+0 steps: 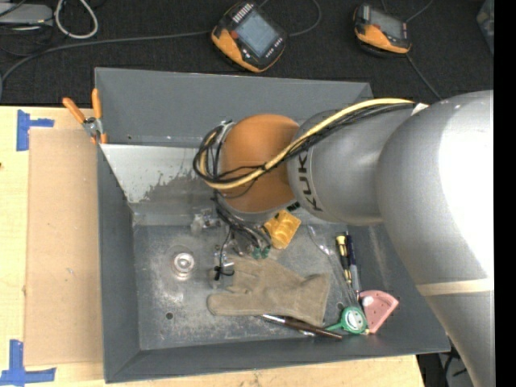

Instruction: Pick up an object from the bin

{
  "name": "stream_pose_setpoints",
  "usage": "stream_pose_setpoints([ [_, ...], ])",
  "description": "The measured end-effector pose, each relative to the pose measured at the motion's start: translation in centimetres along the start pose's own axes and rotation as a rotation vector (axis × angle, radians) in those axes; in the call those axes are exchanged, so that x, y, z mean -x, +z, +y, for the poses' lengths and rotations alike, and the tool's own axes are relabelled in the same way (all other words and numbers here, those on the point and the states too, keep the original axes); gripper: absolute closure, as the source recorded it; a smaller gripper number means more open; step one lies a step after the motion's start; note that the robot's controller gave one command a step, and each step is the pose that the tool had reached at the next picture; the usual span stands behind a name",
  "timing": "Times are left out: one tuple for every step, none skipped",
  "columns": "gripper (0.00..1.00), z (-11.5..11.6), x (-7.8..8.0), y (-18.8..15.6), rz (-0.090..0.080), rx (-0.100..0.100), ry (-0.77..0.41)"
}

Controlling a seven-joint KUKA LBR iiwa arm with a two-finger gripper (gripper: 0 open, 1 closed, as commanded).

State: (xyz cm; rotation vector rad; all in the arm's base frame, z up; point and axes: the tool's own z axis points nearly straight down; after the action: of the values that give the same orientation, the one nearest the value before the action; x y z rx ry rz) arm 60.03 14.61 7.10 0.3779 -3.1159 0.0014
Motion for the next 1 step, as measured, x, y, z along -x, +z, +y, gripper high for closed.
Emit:
stream_pose_setpoints([
  [0.00, -0.02, -2.12, -5.22, 0.000, 0.002, 0.214],
])
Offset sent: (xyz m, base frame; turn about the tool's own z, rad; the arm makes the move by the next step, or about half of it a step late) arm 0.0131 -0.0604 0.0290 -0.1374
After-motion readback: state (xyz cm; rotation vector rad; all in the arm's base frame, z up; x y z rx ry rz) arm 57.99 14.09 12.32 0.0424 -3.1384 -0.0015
